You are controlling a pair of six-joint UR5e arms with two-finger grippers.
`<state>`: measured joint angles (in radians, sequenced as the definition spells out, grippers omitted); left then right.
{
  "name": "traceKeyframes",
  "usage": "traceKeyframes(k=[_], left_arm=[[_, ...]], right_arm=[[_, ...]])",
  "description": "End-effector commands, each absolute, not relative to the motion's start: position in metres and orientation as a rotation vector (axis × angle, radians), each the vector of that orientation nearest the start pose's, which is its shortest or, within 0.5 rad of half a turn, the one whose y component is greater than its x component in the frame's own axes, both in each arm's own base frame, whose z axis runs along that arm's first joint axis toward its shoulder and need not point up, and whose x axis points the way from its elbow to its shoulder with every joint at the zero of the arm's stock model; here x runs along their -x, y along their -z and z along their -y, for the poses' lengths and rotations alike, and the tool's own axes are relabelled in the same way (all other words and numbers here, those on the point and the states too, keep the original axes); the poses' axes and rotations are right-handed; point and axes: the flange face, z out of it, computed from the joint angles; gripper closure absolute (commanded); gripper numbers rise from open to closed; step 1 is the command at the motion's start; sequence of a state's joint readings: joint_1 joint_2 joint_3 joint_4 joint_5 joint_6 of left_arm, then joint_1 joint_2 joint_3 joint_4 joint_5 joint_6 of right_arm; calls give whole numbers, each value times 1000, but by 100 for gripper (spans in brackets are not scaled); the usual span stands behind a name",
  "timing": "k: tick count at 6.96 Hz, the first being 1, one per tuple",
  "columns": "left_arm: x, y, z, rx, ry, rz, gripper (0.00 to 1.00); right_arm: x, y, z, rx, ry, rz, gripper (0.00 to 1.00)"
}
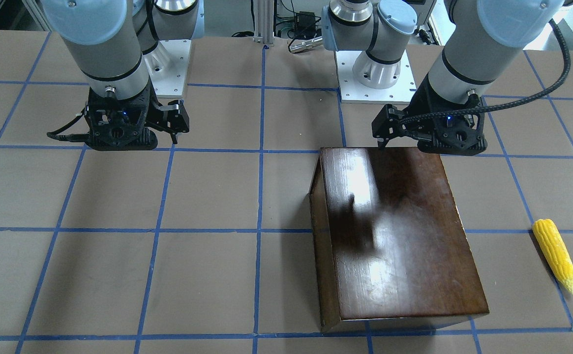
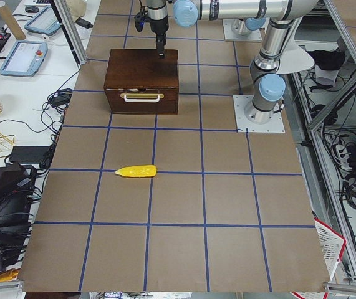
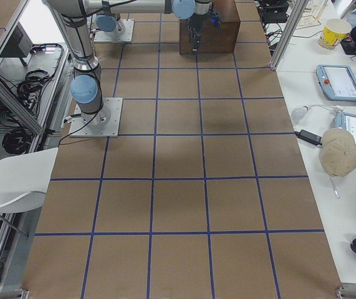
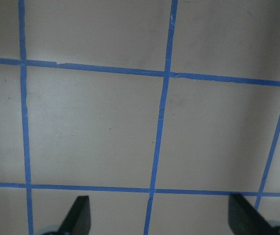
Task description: Open drawer and put corn inside
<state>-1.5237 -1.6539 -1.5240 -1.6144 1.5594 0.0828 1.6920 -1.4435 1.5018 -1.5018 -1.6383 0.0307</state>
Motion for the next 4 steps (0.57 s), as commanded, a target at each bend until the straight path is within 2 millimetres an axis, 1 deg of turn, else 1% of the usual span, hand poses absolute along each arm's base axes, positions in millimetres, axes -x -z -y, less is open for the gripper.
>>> traceKeyframes(k=[1, 2, 4], left_arm=[[109, -467, 527, -53, -113, -3155, 0], [109, -470, 528, -55, -100, -3161, 0], [107, -468, 533, -48, -73, -3162, 0]], right_arm=[[-190, -450, 513, 152, -196, -3209, 0], [-190, -450, 513, 152, -196, -3209, 0], [-190, -450, 513, 152, -196, -3209, 0]])
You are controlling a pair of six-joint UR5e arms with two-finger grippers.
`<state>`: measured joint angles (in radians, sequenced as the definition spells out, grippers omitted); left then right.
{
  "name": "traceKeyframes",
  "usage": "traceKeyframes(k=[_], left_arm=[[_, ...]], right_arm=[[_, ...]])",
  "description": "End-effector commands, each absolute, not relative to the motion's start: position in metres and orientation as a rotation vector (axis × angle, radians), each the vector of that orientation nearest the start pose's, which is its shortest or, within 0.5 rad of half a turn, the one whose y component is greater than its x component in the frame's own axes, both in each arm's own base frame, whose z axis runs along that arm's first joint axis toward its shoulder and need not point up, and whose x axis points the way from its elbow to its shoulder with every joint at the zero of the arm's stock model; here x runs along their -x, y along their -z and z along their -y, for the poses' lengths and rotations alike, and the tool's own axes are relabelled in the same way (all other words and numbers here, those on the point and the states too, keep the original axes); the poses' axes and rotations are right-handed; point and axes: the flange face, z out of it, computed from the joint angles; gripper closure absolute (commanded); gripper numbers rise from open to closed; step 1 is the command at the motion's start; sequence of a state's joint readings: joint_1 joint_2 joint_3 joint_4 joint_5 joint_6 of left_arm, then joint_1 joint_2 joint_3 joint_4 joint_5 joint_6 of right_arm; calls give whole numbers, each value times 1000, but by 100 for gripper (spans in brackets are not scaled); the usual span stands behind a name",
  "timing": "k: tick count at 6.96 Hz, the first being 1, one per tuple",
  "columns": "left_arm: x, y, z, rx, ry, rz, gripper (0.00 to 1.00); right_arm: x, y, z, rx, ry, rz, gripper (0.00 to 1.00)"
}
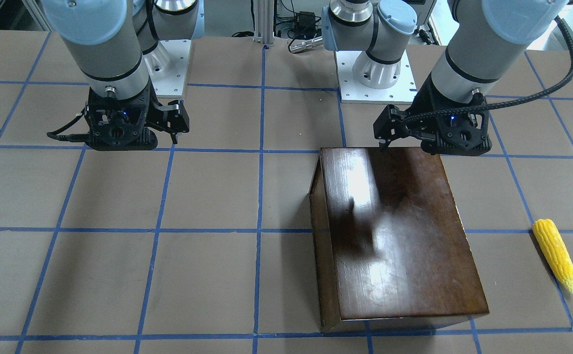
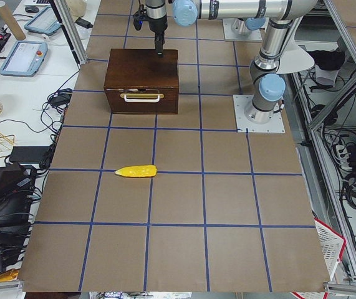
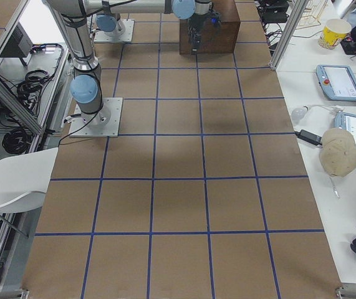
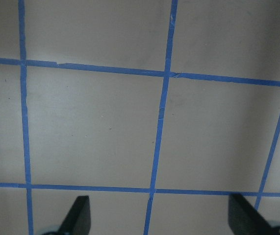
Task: Open drawer and put corn inside
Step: 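Move the left gripper around the cabinet toward the white drawer handle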
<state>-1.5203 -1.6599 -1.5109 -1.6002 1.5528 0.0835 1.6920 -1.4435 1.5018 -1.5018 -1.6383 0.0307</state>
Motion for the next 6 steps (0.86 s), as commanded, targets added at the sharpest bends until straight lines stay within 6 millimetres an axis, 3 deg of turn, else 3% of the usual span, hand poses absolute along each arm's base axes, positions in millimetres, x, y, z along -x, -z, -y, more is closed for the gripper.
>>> traceKeyframes(k=[1, 2, 6], left_arm=[[85, -467, 538, 19, -75, -3163, 0], [47, -470, 546, 129, -60, -3172, 0], [-31, -479, 562, 89, -16, -3184, 0]], right_arm=[[-190, -450, 513, 152, -196, -3209, 0], [-190, -450, 513, 152, -196, -3209, 0], [-190, -450, 513, 152, -196, -3209, 0]])
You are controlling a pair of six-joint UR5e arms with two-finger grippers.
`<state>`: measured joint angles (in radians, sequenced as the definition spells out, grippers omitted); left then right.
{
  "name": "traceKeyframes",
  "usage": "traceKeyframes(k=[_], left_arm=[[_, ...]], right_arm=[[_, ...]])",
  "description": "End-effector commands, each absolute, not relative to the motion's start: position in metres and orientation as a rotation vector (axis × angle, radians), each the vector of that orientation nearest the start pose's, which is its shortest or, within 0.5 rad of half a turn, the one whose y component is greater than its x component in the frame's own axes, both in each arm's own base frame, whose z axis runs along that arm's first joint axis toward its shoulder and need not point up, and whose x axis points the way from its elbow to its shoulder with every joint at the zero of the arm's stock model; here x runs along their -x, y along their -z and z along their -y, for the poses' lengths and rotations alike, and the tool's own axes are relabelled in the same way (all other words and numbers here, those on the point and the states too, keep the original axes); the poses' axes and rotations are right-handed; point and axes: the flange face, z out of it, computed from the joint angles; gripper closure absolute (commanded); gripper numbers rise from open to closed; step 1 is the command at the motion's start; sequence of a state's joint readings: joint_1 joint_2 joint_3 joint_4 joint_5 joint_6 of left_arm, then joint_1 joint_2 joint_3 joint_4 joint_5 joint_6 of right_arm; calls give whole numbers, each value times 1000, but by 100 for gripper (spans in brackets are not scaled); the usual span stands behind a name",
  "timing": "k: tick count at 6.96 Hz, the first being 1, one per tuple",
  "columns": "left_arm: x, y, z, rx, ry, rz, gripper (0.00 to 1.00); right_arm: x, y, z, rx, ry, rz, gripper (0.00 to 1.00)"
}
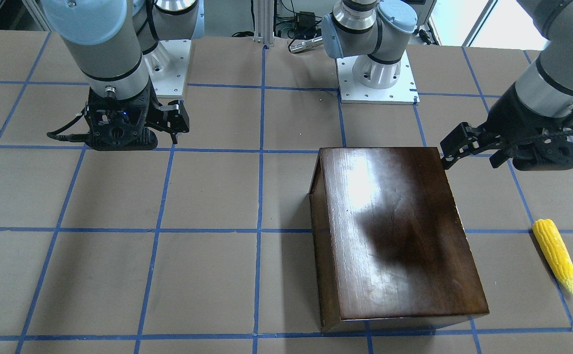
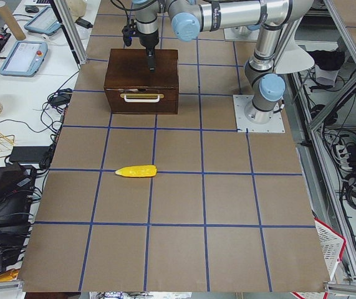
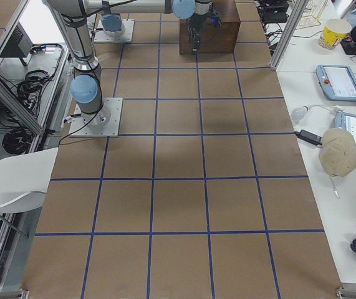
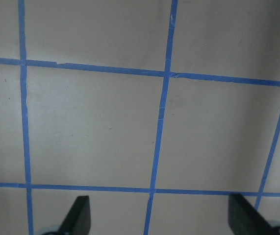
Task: Open drawer and put corn inside
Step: 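Move the left gripper around the cabinet toward the white drawer handle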
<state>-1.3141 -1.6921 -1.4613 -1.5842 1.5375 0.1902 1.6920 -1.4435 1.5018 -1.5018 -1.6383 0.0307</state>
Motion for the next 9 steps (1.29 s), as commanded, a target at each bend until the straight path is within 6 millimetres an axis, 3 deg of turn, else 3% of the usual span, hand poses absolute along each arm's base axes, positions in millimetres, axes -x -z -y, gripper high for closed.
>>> traceKeyframes(k=[1, 3, 4, 5, 9], left_arm=[[-55, -482, 568, 38, 7, -3206, 0], [-100, -470, 579, -64, 27, -3251, 0], [-125, -458, 583, -42, 28, -3291, 0], [-138, -441, 590, -107, 10, -3307, 0], [-156, -392, 617, -182, 88, -3386, 0]], right_arm=[[-190, -450, 513, 152, -196, -3209, 0], [-190, -450, 513, 152, -196, -3209, 0], [-190, -450, 513, 152, -196, -3209, 0], [-190, -450, 513, 152, -196, -3209, 0], [-190, -450, 513, 152, -196, -3209, 0]])
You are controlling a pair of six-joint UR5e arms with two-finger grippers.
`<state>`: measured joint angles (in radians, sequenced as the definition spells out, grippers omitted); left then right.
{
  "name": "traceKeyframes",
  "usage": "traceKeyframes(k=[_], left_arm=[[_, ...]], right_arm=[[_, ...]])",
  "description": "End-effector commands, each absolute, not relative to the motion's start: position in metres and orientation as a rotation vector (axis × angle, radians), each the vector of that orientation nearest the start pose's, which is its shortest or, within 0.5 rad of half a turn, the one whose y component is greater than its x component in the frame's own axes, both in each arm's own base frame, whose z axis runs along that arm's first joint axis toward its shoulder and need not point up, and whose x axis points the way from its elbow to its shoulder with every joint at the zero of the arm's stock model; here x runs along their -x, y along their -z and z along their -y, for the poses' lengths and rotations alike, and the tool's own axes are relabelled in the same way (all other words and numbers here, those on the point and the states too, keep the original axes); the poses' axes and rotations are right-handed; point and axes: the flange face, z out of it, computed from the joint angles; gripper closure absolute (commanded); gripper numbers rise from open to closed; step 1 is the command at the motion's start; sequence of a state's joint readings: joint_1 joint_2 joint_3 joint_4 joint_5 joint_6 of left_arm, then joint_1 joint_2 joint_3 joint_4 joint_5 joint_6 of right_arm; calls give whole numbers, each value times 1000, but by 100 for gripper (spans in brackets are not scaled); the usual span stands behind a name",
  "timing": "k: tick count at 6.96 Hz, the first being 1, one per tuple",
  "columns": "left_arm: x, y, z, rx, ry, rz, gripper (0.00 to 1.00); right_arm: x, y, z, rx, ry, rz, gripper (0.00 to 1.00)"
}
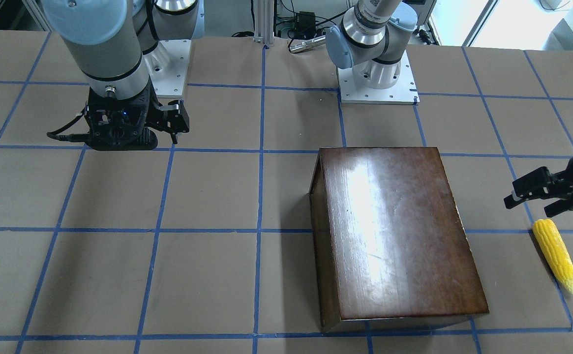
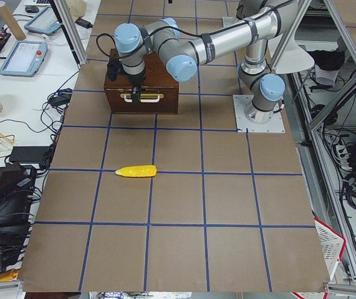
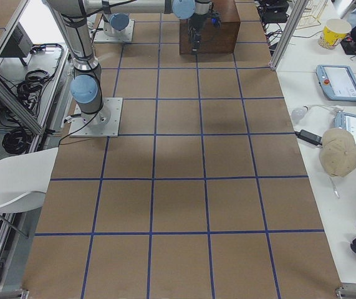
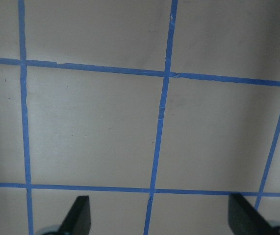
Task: Open drawer and put corn inside
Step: 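Move the left gripper around the cabinet toward the white drawer handle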
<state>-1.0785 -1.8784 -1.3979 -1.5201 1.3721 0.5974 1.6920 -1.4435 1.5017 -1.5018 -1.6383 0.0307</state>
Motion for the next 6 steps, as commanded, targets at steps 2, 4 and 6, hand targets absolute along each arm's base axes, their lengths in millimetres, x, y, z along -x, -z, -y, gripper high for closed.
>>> traceKeyframes(k=[2, 4, 6], left_arm=[[-158, -369, 624, -164, 47, -3423, 0], [-156, -344, 628, -143, 8, -3475, 0], [-156, -319, 631, -116, -47, -3522, 0]], right_arm=[[-190, -450, 513, 152, -196, -3209, 0], [-190, -450, 513, 152, -196, -3209, 0], [-190, -450, 513, 152, -196, -3209, 0]])
